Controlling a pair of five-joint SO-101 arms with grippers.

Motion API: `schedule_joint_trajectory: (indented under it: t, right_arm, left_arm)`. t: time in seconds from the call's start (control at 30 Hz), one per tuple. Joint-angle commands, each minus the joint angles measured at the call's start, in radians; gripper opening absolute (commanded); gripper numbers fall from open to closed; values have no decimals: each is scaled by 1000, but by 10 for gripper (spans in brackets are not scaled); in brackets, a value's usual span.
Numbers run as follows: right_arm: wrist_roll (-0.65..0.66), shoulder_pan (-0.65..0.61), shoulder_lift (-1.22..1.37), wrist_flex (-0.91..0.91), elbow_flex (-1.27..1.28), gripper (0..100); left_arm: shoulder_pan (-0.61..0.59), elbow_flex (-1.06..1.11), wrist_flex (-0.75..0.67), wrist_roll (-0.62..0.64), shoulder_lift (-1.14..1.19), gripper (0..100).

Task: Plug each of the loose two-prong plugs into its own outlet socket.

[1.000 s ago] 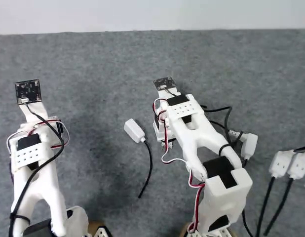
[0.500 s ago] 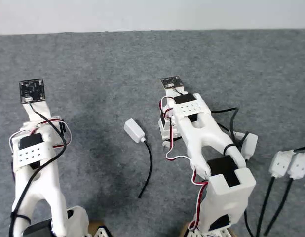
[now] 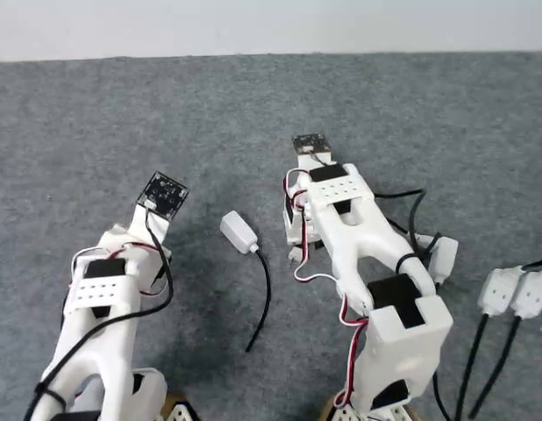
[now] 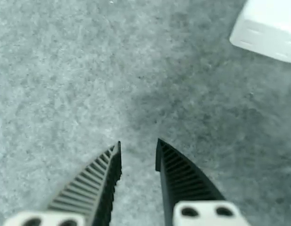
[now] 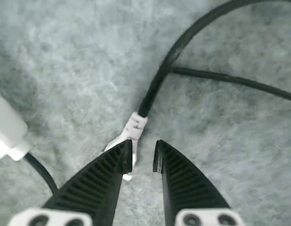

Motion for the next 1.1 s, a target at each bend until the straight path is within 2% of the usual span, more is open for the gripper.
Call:
schedule_joint_trajectory:
  t: [0.0, 0.4, 0.6, 1.07]
  right_arm:
    - [-52, -1, -5, 31, -89, 91]
    - [-109, -12, -5, 33, -141, 91]
    - [-121, -67, -2, 28, -137, 91]
    - [-123, -18, 157, 73, -212, 90]
  left_arm:
    - [8, -4, 6, -9, -48, 115]
    - [8, -4, 6, -9, -48, 115]
    - [8, -4, 6, -9, -48, 115]
    - [8, -4, 6, -9, -48, 115]
